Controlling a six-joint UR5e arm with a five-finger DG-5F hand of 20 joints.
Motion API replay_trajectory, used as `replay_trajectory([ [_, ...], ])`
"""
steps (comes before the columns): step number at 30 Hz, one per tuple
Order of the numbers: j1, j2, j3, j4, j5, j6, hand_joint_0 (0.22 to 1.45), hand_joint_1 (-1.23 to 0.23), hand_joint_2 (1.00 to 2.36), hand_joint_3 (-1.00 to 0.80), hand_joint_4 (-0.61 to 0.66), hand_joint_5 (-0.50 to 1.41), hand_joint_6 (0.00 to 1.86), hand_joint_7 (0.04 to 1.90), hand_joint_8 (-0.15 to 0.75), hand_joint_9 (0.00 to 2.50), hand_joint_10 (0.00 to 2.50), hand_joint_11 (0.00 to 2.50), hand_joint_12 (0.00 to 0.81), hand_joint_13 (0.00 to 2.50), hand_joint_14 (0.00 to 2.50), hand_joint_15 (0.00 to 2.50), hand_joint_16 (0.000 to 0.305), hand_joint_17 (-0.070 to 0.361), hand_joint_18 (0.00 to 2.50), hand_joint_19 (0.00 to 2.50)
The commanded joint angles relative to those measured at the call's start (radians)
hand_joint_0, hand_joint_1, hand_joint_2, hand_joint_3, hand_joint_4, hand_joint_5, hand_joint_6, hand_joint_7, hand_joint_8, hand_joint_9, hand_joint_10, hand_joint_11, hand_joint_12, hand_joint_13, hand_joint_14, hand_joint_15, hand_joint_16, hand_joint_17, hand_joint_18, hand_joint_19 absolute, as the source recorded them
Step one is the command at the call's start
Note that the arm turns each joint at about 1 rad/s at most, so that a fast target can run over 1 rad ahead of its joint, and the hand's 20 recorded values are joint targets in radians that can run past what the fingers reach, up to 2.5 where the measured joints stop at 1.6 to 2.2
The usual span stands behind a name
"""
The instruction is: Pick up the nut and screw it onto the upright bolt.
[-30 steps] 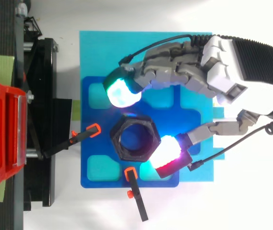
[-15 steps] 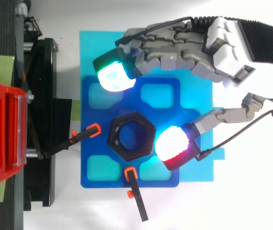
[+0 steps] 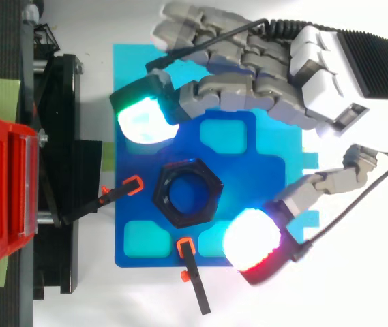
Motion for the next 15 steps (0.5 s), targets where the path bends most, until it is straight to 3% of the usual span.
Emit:
replay_trajectory([
  [1,0.006,0.000,0.003,0.004,0.001,-0.005,0.26,-0.32,1.00,-0.50,0.20,-0.27,0.50,0.50,0.282,0.00,0.00,0.00,0.447,0.00,0.00,0.00,0.075,0.168,0.00,0.00],
  [6,0.019,0.000,0.003,-0.003,0.006,-0.016,0.28,-0.08,1.00,-0.50,0.22,-0.24,0.50,0.50,0.277,0.00,0.00,0.00,0.436,0.00,0.00,0.00,0.075,0.169,0.00,0.00],
  [15,0.029,-0.001,0.003,-0.043,0.004,-0.048,0.33,0.06,1.00,-0.50,0.22,-0.19,0.50,0.52,0.247,0.15,0.00,0.00,0.403,0.00,0.00,0.00,0.068,0.152,0.00,0.00],
])
